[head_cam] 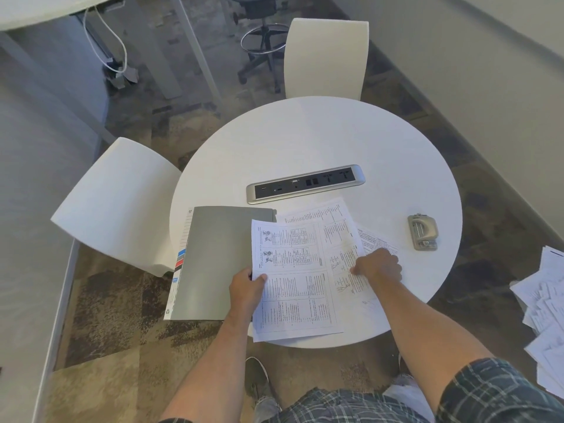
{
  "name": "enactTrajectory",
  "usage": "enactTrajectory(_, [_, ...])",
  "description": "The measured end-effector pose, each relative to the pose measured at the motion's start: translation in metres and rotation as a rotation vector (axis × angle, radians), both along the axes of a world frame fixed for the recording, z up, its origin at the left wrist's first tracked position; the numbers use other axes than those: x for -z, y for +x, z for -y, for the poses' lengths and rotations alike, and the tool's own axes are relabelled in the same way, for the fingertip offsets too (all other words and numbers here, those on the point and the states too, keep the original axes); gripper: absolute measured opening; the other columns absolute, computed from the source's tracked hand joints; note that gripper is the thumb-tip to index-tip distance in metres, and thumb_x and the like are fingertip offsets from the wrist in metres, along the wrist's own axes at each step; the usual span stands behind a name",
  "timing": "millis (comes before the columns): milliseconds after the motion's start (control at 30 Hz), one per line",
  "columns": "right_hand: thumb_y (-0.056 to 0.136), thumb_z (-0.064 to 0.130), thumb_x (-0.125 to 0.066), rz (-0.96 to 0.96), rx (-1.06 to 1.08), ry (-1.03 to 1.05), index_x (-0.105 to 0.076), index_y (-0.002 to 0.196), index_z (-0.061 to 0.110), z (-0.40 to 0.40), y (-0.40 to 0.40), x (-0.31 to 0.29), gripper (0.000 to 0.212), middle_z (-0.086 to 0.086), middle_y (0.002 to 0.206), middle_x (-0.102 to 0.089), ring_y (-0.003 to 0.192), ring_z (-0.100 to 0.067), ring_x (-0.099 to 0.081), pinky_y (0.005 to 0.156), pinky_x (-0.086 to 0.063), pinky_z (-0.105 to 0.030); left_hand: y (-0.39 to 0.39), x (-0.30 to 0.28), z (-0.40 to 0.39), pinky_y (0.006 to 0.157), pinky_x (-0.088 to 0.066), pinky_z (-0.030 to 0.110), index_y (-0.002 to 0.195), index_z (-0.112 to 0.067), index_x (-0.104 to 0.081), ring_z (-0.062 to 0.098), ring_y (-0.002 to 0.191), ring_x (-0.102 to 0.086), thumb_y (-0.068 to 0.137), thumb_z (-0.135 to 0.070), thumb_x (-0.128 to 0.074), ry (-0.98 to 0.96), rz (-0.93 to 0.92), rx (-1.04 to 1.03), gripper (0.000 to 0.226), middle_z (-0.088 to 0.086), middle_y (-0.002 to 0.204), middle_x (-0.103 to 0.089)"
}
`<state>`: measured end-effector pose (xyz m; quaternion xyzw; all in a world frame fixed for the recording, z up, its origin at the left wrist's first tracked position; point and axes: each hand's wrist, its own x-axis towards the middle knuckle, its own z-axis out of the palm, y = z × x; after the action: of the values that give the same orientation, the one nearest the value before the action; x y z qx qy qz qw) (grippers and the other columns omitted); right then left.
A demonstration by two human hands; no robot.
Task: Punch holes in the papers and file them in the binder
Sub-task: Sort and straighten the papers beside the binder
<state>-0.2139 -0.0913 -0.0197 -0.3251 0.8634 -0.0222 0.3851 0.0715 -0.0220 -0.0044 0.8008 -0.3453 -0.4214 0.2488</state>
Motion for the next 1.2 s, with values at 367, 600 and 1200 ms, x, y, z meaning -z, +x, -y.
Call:
enactTrajectory(367, [0.098, 0.027, -0.059, 0.191, -0.048, -0.624, -0.060, 0.078, 0.015, -0.011, -0.016, -0.013, 0.023, -0.001, 0.072, -0.063, 0.074, -0.027, -0.059, 0.061, -0.040, -0.032, 0.003, -0.010, 0.002, 0.058, -0.042, 0.021, 0.101, -0.016, -0.063, 0.005, 0.077, -0.059, 0.098, -0.013, -0.060, -0.028, 0.012, 0.007, 0.005, -0.001, 0.097, -0.067])
enactTrajectory(600, [0.100, 0.030, -0.065, 0.520, 0.184, -0.870, -0.067, 0.092, 0.009, -0.006, -0.034, -0.032, 0.023, -0.015, 0.091, -0.073, 0.078, -0.019, -0.066, 0.069, -0.053, -0.036, -0.001, -0.013, 0.003, 0.082, -0.046, 0.030, 0.132, -0.017, -0.050, 0.018, 0.102, -0.059, 0.098, -0.006, -0.056, -0.084, -0.005, 0.001, 0.036, 0.004, 0.128, -0.064])
enactTrajectory(1200, [0.092, 0.017, -0.075, 0.779, -0.058, -0.461, -0.075, 0.101, 0.018, -0.030, -0.013, -0.032, 0.009, -0.010, 0.098, -0.078, 0.082, -0.026, -0.077, 0.072, -0.063, -0.039, -0.002, -0.027, 0.019, 0.074, -0.046, 0.033, 0.083, -0.014, -0.070, 0.026, 0.084, -0.062, 0.083, -0.010, -0.047, -0.022, -0.197, -0.088, 0.024, 0.006, 0.092, -0.068])
